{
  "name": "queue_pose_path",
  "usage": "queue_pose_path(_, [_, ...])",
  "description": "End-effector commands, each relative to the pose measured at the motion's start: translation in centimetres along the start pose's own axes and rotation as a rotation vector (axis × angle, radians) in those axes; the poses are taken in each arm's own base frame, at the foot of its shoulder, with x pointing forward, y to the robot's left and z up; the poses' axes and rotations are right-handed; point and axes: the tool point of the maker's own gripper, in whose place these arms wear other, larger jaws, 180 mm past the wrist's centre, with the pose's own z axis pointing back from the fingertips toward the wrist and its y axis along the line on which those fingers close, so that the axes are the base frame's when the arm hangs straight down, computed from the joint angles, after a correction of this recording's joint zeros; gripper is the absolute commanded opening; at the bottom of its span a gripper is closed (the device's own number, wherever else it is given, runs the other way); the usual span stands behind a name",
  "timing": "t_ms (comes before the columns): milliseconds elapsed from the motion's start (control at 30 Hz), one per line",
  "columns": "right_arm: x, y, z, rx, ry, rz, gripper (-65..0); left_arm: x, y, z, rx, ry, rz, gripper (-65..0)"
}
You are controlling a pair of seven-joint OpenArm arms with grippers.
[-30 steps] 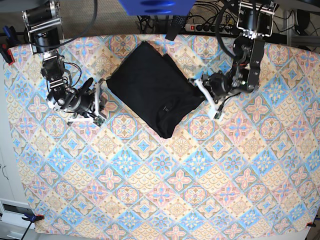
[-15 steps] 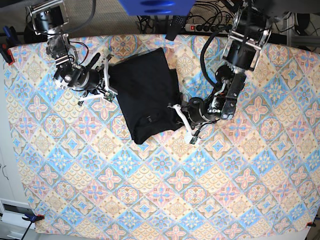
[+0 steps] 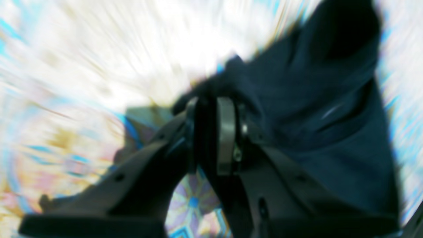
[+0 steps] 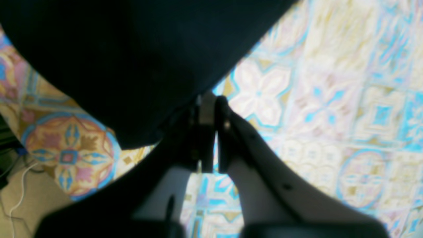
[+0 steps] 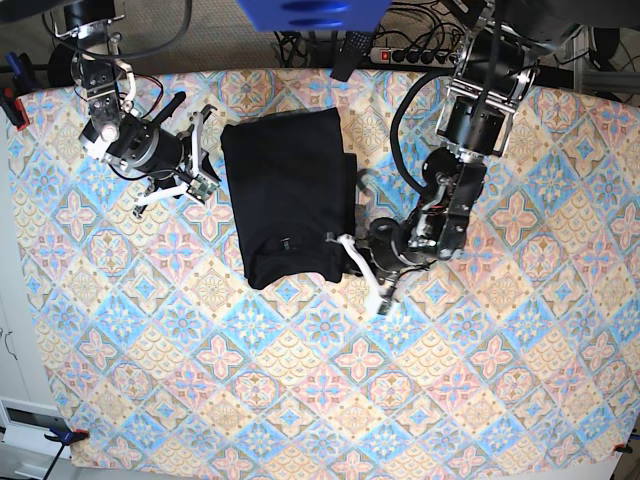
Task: Fold the T-shirt properly
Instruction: 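Grasp the bundle's edge with the right gripper and drag it aside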
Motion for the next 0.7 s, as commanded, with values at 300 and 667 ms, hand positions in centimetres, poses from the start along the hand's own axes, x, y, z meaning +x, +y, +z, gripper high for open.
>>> queue_pose_path(300, [10.7, 7.1, -2.4, 0.161, -0.265, 0.021, -64.8, -2.8, 8.3, 11.6, 0.236, -0.148, 0.176, -57.4])
queue_pose_path(667, [16.8, 9.2, -9.4, 0.293, -0.303, -0.069, -64.8, -6.6, 7.7, 17.6, 0.314, -0.149, 0.156, -57.4])
